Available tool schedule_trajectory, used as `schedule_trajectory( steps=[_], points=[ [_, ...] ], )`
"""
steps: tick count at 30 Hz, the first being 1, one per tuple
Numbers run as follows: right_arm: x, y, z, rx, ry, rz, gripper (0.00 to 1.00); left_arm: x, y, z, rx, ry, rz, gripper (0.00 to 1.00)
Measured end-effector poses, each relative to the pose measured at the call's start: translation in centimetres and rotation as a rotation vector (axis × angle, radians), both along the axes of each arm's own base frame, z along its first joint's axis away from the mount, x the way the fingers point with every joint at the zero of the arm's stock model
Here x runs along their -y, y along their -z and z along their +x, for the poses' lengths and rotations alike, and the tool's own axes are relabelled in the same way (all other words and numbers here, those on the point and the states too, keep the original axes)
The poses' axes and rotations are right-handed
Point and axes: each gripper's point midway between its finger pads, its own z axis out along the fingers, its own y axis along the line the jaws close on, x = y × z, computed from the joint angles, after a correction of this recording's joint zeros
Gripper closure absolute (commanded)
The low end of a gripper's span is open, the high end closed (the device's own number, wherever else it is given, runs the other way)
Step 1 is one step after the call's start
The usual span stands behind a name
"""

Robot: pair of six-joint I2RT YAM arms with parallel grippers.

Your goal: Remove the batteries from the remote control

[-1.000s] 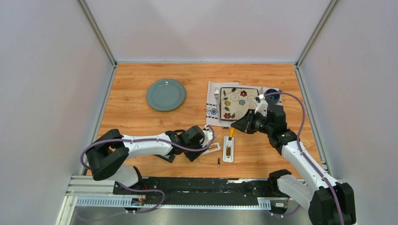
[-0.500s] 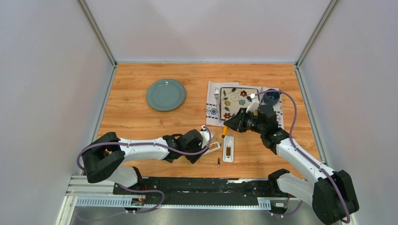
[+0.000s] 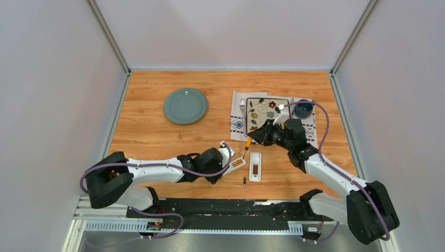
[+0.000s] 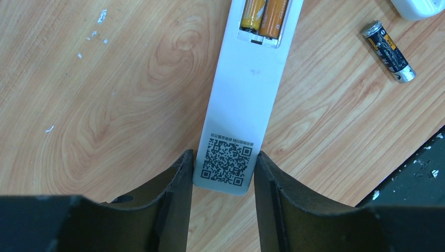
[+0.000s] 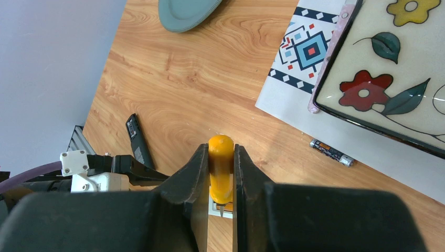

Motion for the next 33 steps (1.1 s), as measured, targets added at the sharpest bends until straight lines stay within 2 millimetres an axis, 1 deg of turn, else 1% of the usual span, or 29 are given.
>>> schedule_trajectory(
  steps=[5,7,15,21,26,33],
  points=[
    [-0.4,-0.3,0.2,0.027,0.003,0.003,1.0,0.0,0.0,0.0,-0.001,0.0,-0.001,0.74],
    [-0.6,-0.5,0.2,0.038,0.005,0.003,1.0,0.1,0.0,-0.1,-0.003,0.002,-0.002,0.75],
    [-0.7,0.3,0.6,0.043,0.023,-0.023,1.0,0.1,0.0,-0.1,-0.005,0.004,-0.004,0.75],
    [-0.2,1.5,1.2,0.029,0.057,-0.063,1.0,0.1,0.0,-0.1,-0.006,0.005,-0.005,0.76],
    [0.0,2.7,1.2,-0.001,0.067,-0.089,1.0,0.1,0.0,-0.2,-0.007,0.006,-0.004,0.77],
    [-0.3,3.2,1.0,-0.013,0.058,-0.097,1.0,0.1,0.0,-0.2,-0.007,0.006,-0.004,0.79]
  ],
)
